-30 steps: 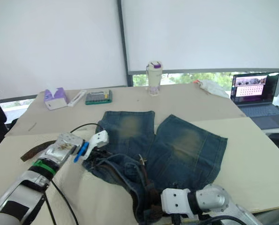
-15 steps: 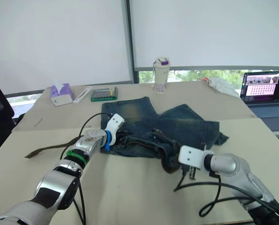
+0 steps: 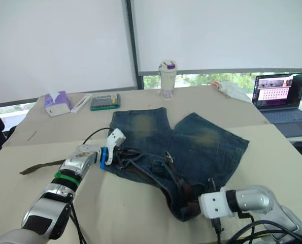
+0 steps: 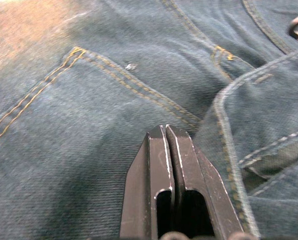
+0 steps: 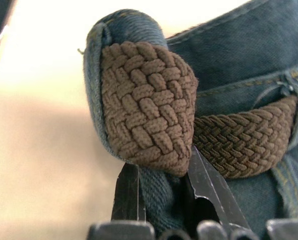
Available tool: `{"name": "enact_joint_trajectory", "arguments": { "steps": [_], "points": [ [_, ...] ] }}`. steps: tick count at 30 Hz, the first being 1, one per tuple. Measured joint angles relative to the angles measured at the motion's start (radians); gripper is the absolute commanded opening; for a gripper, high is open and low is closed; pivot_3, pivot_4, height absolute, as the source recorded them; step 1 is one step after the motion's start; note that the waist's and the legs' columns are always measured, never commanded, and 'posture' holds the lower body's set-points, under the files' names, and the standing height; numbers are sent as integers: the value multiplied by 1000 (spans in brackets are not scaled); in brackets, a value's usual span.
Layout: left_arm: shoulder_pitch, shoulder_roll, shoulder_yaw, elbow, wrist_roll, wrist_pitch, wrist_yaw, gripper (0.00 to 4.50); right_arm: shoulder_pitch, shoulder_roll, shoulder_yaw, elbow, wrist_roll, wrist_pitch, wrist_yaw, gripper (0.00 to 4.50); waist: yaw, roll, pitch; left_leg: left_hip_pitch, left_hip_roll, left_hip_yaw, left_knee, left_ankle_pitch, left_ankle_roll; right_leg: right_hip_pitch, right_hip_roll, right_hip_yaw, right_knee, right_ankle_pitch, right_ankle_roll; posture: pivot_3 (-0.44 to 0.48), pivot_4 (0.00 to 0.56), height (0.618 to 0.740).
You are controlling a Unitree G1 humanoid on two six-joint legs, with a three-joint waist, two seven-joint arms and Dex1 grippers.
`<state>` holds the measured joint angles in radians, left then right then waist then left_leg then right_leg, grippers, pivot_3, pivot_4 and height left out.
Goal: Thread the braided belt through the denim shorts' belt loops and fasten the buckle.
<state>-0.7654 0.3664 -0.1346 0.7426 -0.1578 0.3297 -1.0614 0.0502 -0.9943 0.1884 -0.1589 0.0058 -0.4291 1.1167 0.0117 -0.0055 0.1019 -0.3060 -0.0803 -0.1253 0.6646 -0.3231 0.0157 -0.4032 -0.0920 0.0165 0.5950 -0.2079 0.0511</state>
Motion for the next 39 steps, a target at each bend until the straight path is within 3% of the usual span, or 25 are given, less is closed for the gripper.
{"name": "enact_joint_trajectory", "arguments": {
  "steps": [7,9,12,16,20,29,34,38,39],
  "points": [
    [12,81,-66,-55,8,-18,-227,95,-12,38,-5,5,-23,10,-55,0,-4,-2,1,0,1,0,-1,0,-1,0,0,1,0,0,-1,0,150,740],
    [46,111,-114,-85,44,-101,-288,0,5,50,-25,-24,59,149,-56,986,-6,0,1,0,2,1,-2,0,0,0,0,2,0,0,-3,0,150,740],
    [72,123,-131,-103,58,-200,-317,0,80,55,-97,-125,252,395,-61,1965,1,2,1,-1,4,0,-3,-3,6,-1,0,1,0,-1,-4,0,150,740],
    [87,126,-136,-114,76,-276,-321,0,206,-35,-220,-318,462,651,-46,3241,3,4,3,-2,4,0,-3,-5,8,-1,-1,1,-1,-1,-4,0,150,740],
    [136,161,-122,-174,61,-316,-369,0,361,-69,-401,-460,630,812,-22,3241,-1,3,4,-2,6,0,-3,-5,8,-1,1,0,-1,-1,-4,0,150,740],
    [302,309,-83,-423,-35,-275,-486,0,478,104,-705,-487,769,880,-73,3241,-2,4,8,0,7,1,-4,-6,8,-1,1,1,0,-1,-4,0,150,740],
    [387,444,-131,-504,-34,-334,-537,0,522,90,-740,-564,870,947,-46,3241,-1,9,13,-1,7,1,-5,-6,9,-2,2,0,-1,-2,-5,0,150,740],
    [394,462,-138,-450,14,-443,-536,0,689,29,-707,-599,694,924,28,3241,19,10,13,-1,6,1,-4,-6,9,0,0,-2,-1,-5,1,0,150,740],
    [394,462,-133,-448,8,-442,-536,0,691,53,-717,-599,727,927,26,3241,19,9,14,-1,6,1,-4,-6,9,0,1,-1,-1,-7,4,0,150,740]
  ]
}}
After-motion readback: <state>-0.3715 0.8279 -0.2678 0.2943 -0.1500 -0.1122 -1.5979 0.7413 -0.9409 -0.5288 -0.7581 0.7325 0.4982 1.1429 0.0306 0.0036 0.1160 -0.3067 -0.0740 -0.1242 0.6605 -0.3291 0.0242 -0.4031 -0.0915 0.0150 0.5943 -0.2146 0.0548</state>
